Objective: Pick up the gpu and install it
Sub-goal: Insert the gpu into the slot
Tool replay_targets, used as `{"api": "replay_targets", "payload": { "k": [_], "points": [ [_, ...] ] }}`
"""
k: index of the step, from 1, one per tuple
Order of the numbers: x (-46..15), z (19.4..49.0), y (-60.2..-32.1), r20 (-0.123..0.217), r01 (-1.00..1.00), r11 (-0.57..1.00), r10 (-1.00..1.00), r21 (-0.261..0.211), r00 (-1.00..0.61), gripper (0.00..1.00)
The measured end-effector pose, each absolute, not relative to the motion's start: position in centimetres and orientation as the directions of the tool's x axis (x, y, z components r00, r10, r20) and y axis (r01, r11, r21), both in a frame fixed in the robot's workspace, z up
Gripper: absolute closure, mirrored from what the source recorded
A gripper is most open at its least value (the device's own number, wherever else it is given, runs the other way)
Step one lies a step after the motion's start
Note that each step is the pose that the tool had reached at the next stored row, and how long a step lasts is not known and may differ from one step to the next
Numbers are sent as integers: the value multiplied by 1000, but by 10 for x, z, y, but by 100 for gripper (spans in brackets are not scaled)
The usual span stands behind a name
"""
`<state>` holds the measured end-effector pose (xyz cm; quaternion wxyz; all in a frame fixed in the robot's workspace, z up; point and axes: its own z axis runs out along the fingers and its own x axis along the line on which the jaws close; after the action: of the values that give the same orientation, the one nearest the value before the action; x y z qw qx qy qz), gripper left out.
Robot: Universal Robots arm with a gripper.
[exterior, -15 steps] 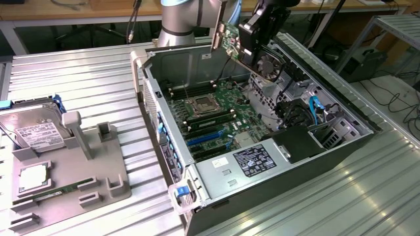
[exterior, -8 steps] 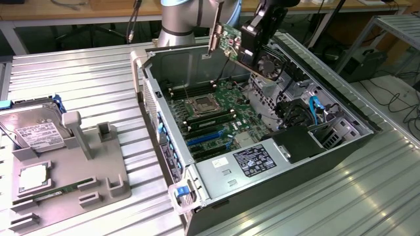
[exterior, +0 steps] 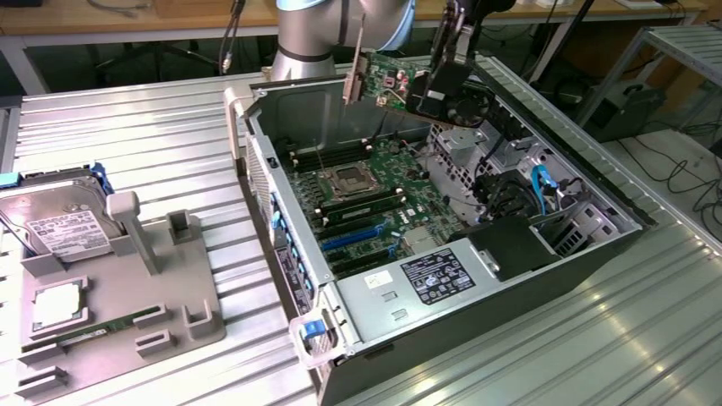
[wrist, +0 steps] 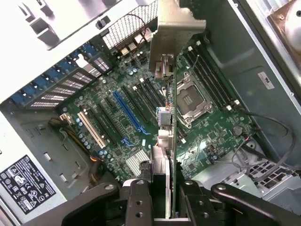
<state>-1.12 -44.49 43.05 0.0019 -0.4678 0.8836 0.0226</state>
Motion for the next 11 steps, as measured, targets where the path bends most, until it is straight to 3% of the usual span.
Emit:
{"api": "replay_targets", "payload": {
  "k": [11],
  "points": [
    [-11, 431, -445, -25, -881, 472, -881, 38, -473, 73]
  ]
}}
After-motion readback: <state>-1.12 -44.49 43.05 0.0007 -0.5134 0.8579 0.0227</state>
